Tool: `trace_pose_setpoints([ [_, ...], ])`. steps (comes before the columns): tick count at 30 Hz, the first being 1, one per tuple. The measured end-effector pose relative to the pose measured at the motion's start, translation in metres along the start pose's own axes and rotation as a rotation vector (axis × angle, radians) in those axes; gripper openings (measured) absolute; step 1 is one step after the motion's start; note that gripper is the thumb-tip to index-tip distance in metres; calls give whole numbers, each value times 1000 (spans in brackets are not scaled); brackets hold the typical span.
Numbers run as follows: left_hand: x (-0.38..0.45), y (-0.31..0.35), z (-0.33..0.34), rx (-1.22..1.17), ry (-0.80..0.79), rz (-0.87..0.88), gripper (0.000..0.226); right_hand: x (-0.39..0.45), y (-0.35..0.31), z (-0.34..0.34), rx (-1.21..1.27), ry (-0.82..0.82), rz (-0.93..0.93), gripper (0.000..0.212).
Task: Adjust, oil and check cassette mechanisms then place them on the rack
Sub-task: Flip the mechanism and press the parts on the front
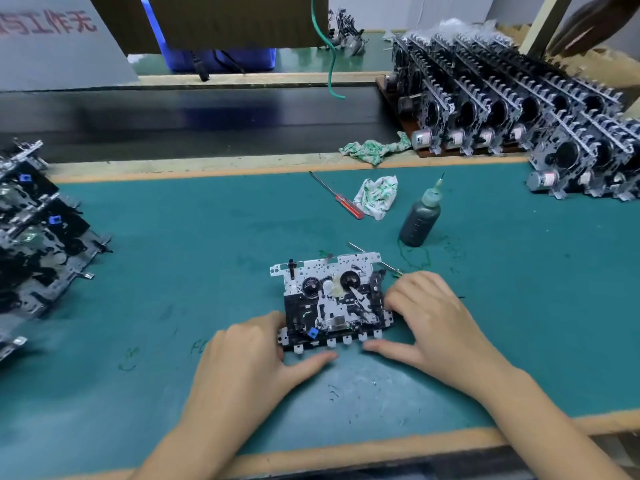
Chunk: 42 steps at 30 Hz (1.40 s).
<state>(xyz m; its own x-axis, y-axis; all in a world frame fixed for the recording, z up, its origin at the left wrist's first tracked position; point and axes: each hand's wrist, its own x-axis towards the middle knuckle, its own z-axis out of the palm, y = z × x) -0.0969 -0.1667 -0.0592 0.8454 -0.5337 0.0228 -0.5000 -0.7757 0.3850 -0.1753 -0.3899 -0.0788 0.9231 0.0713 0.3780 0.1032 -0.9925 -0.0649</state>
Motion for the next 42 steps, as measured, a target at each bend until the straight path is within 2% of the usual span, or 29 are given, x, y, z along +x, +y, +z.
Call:
trace_pose_setpoints([
  [3, 2, -6, 2, 18, 55, 23, 82, -3, -3, 2, -25, 41, -35, 56],
  [6, 3, -7, 3, -49, 55, 168, 58, -5, -3, 4, -20, 101, 11, 50],
  [8, 5, -4, 6, -20, 115, 233, 55, -5, -1, 5, -33, 121, 32, 48],
  [11, 13, 0, 9, -64, 152, 222, 49, -5, 1, 7, -21, 146, 55, 47],
  [20, 22, 4, 16, -22, 218, 141, 61, -4, 7, 8, 93, 151, 18, 52],
  [27, 21, 4, 16, 37, 248, 221, 64, -5, 5, 10, 44, 204, 61, 50],
  [32, 24, 1, 18, 52, 291, 225, 64, -6, 3, 8, 106, 173, 31, 56],
  [38, 28, -11, 14, -22, 224, 375, 65, -7, -1, 11, -3, 220, 67, 50],
  [42, 28, -11, 15, -51, 252, 432, 54, -6, 0, 10, -9, 178, 84, 59],
])
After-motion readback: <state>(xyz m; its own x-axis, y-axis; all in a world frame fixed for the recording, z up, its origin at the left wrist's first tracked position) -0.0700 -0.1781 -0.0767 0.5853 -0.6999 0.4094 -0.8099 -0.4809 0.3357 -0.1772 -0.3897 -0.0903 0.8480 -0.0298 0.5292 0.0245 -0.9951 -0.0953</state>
